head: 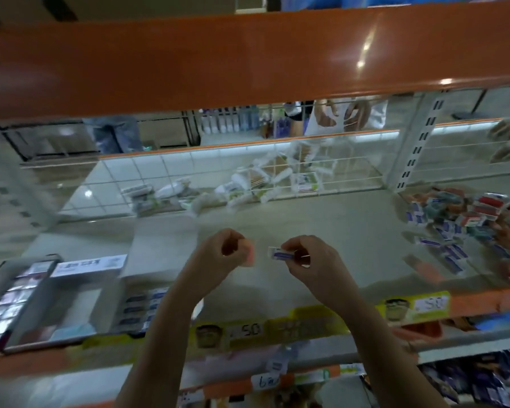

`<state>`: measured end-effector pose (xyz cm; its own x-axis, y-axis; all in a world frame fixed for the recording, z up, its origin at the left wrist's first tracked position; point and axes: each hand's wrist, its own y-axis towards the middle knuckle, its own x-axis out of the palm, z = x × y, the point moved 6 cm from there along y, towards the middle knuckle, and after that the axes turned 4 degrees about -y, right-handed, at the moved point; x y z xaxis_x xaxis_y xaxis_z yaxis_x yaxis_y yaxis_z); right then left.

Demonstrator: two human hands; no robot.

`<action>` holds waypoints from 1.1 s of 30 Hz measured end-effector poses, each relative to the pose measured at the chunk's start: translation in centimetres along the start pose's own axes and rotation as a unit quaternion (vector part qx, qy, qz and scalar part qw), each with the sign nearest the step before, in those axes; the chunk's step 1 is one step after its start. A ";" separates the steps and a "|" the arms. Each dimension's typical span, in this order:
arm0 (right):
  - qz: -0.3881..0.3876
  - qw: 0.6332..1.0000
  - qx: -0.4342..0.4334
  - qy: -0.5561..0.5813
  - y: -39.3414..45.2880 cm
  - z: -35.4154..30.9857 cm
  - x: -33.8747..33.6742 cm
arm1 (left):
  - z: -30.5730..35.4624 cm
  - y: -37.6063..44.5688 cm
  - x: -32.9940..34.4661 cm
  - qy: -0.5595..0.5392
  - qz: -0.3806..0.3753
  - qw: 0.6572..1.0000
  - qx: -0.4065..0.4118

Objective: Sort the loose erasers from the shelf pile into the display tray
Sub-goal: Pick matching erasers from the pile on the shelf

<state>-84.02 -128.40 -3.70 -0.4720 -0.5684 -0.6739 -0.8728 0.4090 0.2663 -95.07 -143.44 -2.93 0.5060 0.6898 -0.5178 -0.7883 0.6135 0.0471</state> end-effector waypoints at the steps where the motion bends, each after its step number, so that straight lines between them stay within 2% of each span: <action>1: -0.008 1.000 -0.009 0.004 0.3 -1.0 0.7 | -0.6 -0.3 -1.2 0.006 0.005 1.000 -0.007; 8: -0.057 0.996 -0.063 0.023 1.9 -7.4 6.2 | -3.9 -2.2 -8.8 0.077 0.050 0.996 -0.023; 13: -0.104 0.990 -0.094 -0.018 2.6 -11.0 10.3 | -6.2 -2.5 -12.7 0.125 0.025 0.991 -0.037; 19: -0.133 0.978 -0.134 -0.092 2.2 -14.1 14.4 | -9.0 -2.3 -15.4 0.112 0.023 0.992 -0.055; 23: -0.147 0.969 -0.146 -0.131 2.2 -15.3 16.8 | -10.3 -2.2 -16.4 0.112 0.017 0.993 -0.041; 28: -0.139 0.965 -0.137 -0.175 2.1 -15.9 19.0 | -11.3 -2.2 -17.1 0.092 0.002 0.995 -0.028; 33: -0.147 0.967 -0.124 -0.169 2.0 -16.2 20.6 | -12.1 -2.2 -17.3 0.067 -0.013 0.997 -0.021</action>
<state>-97.51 -150.89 -5.90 -0.1674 -0.3520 -0.9209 -0.9859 0.0567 0.1575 -106.32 -161.41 -4.38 0.4770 0.6142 -0.6287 -0.7912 0.6115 -0.0029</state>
